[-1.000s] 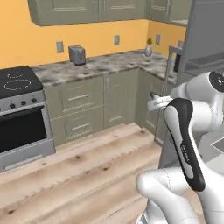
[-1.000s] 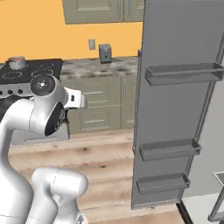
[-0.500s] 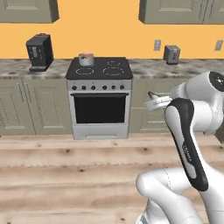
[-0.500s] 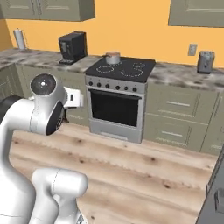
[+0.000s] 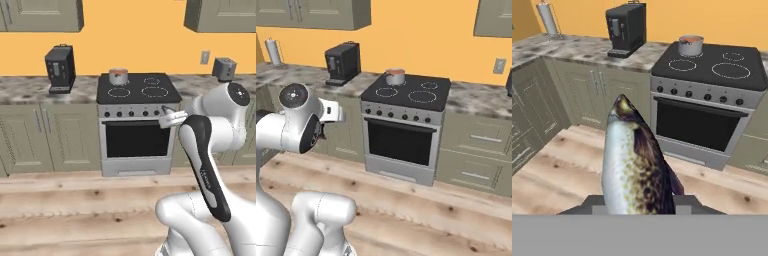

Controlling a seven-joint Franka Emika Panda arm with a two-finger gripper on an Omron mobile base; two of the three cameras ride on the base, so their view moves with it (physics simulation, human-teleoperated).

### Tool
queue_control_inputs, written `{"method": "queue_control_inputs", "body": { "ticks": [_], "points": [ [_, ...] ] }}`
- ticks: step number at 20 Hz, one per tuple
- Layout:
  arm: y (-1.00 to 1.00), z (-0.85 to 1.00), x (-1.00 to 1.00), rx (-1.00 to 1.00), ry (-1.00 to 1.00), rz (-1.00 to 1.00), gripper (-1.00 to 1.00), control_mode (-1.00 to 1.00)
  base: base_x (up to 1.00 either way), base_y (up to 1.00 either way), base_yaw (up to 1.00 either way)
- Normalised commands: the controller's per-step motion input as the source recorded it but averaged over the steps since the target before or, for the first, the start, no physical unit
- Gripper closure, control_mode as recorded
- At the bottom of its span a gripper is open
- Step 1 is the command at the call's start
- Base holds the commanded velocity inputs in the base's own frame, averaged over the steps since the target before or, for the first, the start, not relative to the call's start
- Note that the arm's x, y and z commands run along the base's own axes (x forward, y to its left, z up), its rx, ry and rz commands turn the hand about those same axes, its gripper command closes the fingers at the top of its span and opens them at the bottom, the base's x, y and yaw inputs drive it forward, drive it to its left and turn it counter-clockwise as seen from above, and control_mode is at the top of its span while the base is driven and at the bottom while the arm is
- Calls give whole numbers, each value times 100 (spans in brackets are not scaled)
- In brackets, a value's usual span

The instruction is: Retrieve the fish from the fridge and place it on the saucepan with marinade on the stove.

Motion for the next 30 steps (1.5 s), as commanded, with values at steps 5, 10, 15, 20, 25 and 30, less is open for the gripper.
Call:
{"method": "queue_control_inputs", "body": {
  "ticks": [5, 10, 15, 20, 25, 30],
  "points": [
    [0, 0, 0, 0, 0, 0, 100, 100, 100, 19, -24],
    [0, 0, 0, 0, 0, 0, 100, 100, 100, 38, -24],
    [0, 0, 0, 0, 0, 0, 100, 100, 100, 85, -21],
    [0, 0, 0, 0, 0, 0, 100, 100, 100, 34, -5],
    [0, 0, 0, 0, 0, 0, 100, 100, 100, -48, 13],
    [0, 0, 0, 0, 0, 0, 100, 100, 100, -57, 2]
  ]
}}
